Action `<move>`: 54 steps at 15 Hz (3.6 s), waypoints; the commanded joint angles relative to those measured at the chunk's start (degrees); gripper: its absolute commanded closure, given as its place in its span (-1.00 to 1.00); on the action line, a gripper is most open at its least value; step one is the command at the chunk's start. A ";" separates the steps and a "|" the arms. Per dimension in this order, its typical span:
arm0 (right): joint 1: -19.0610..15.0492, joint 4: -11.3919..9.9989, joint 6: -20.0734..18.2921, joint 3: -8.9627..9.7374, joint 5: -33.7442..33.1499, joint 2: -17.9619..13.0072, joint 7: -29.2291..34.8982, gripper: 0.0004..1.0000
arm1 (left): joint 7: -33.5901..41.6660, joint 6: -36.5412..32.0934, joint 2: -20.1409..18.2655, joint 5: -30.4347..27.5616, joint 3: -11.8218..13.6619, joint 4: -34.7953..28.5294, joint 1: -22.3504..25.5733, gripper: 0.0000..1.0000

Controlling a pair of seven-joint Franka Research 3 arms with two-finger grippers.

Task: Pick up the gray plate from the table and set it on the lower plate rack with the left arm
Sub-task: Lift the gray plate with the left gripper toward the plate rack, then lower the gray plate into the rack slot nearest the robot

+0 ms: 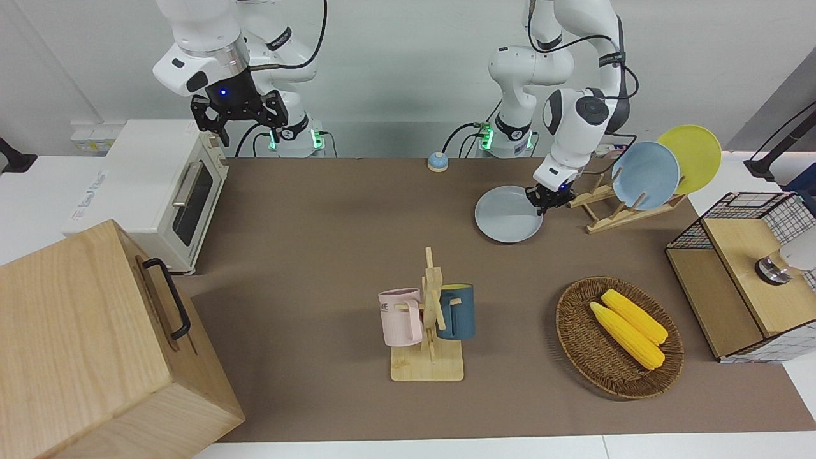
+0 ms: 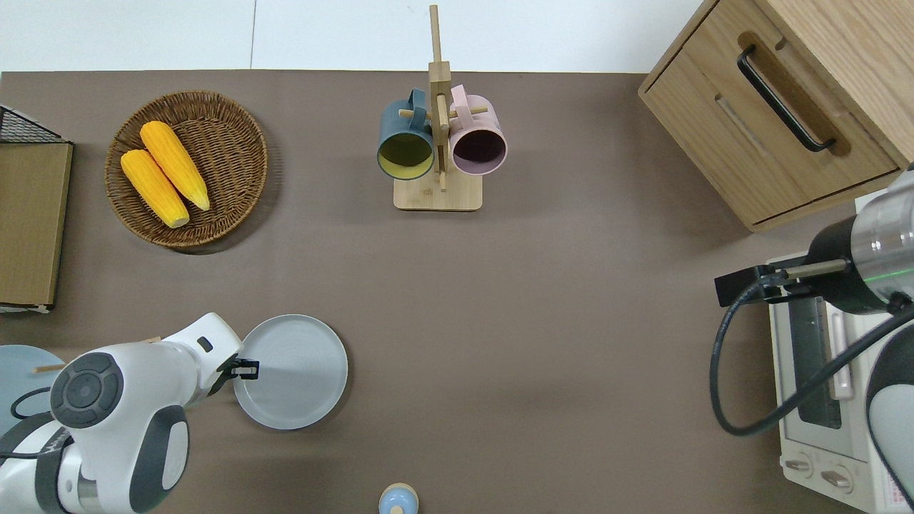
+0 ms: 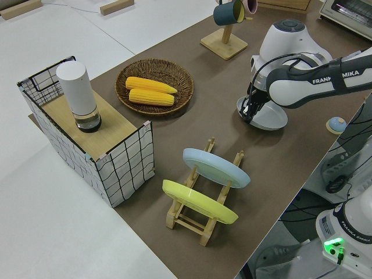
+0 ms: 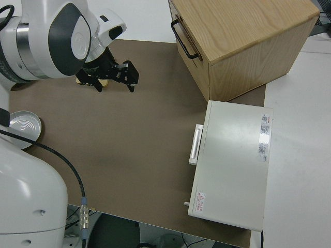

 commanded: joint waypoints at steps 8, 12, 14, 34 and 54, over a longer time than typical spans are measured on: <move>-0.56 0.35 -0.83 0.32 0.59 -0.14 -0.08 -0.97 | -0.90 -19.40 -3.07 -0.50 0.51 12.20 0.01 1.00; -0.56 0.35 -0.83 0.33 0.59 -0.14 0.01 -0.98 | -0.90 -27.49 -3.51 -0.67 0.59 19.05 0.10 1.00; -0.56 0.35 -0.83 0.33 0.59 -0.14 0.01 -0.97 | -0.91 -30.74 -3.51 -1.20 0.68 22.56 0.18 1.00; -0.56 0.35 -0.83 0.33 0.59 -0.14 0.01 -0.98 | -0.20 -42.80 -2.63 13.19 1.65 36.64 0.27 1.00; -0.56 0.35 -0.83 0.33 0.59 -0.14 0.01 -0.98 | -6.95 -47.28 -0.43 46.96 1.39 32.70 -0.34 1.00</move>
